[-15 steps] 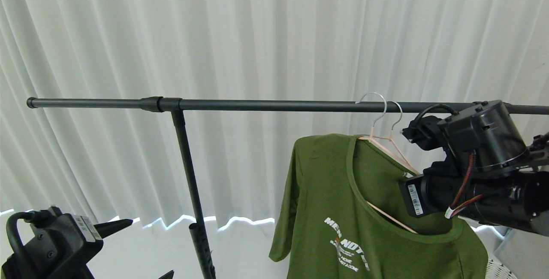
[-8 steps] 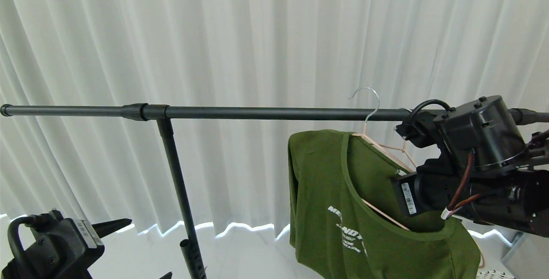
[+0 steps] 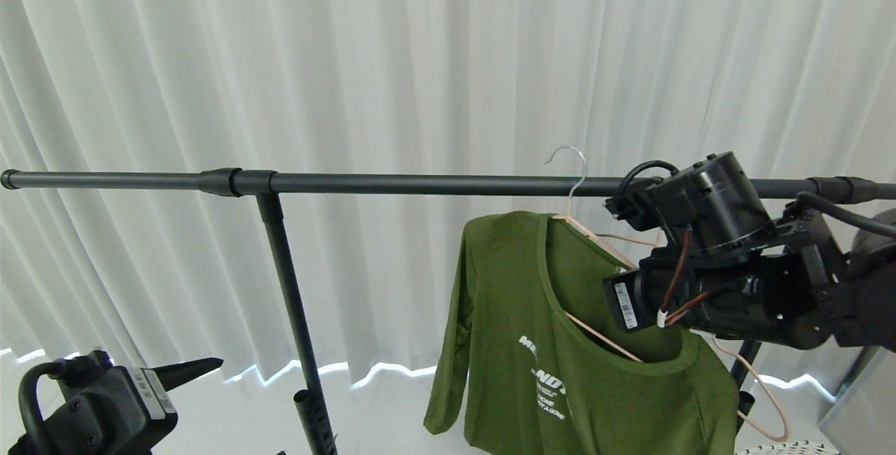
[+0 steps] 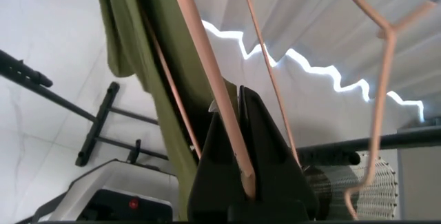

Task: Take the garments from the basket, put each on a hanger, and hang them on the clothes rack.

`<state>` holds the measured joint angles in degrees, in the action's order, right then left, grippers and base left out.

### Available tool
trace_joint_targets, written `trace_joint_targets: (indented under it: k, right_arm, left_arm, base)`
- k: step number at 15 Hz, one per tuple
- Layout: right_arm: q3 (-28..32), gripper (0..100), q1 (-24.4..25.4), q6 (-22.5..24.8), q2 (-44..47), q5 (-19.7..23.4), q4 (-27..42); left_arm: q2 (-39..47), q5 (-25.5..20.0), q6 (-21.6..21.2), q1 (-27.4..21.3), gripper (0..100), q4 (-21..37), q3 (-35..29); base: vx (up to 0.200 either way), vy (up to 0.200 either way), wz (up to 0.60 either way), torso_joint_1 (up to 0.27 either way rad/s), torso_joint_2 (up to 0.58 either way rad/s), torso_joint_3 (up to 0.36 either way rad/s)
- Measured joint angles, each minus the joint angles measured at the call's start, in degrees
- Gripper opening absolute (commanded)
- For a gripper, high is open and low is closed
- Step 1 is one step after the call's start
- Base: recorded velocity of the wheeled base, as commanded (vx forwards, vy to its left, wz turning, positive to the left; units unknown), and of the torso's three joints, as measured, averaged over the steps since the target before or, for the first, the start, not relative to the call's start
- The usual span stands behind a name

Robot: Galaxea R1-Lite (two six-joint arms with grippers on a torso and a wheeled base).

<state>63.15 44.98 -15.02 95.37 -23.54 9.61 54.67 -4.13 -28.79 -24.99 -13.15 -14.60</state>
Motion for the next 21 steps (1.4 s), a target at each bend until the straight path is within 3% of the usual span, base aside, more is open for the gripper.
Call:
trace_joint_targets:
  k: [6, 13, 14, 21]
  right_arm:
    - [4.22, 0, -0.87, -0.04, 7.36, 0.01, -0.06]
    - [5.99, 0, -0.94, -0.09, 9.65, 0.00, -0.17]
    - [6.01, 100, -0.87, -0.11, 9.70, -0.02, -0.17]
    - [5.34, 100, -0.34, -0.46, 7.12, -0.02, -0.09]
  left_arm:
    - [0.09, -0.18, 0.13, -0.87, 100, 0.00, 0.00]
    - [0.09, -0.05, 0.11, -3.17, 100, 0.00, 0.02]
    - [0.06, 0.00, 0.13, -3.21, 100, 0.00, 0.02]
    - [-0.29, 0.69, 0.66, -2.90, 100, -0.01, 0.30]
  base:
    - [0.000, 0.000, 0.00, 0.000, 0.00, 0.000]
    - [0.000, 0.000, 0.00, 0.000, 0.00, 0.000]
    - [0.000, 0.000, 0.00, 0.000, 0.00, 0.000]
    - [0.000, 0.000, 0.00, 0.000, 0.00, 0.000]
